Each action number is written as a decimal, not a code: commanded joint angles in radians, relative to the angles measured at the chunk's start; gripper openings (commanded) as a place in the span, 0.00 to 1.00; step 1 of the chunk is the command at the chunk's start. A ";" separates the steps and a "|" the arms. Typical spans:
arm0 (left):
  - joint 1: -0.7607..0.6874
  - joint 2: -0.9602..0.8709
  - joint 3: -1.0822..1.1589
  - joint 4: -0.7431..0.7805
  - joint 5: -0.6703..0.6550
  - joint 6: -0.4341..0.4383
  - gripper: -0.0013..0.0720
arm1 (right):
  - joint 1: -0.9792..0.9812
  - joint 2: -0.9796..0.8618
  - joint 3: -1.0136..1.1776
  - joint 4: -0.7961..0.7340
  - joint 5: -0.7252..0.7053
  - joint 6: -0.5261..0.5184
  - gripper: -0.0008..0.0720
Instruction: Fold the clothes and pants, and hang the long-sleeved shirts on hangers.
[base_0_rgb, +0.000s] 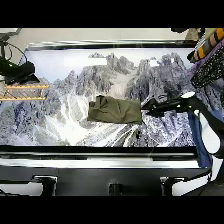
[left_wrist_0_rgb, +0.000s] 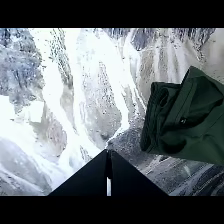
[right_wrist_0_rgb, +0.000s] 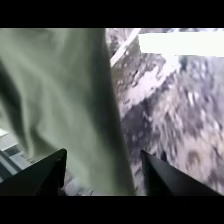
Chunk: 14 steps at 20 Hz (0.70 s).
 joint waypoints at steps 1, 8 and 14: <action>0.001 -0.006 0.000 0.000 0.000 0.000 0.04 | 0.061 -0.039 -0.017 0.024 -0.091 -0.016 0.65; 0.002 -0.019 0.000 0.001 0.000 0.000 0.04 | 0.079 -0.026 0.005 0.072 -0.087 -0.042 0.05; 0.003 -0.019 0.000 0.000 0.000 0.003 0.04 | 0.058 0.101 0.261 -0.080 -0.023 0.183 0.05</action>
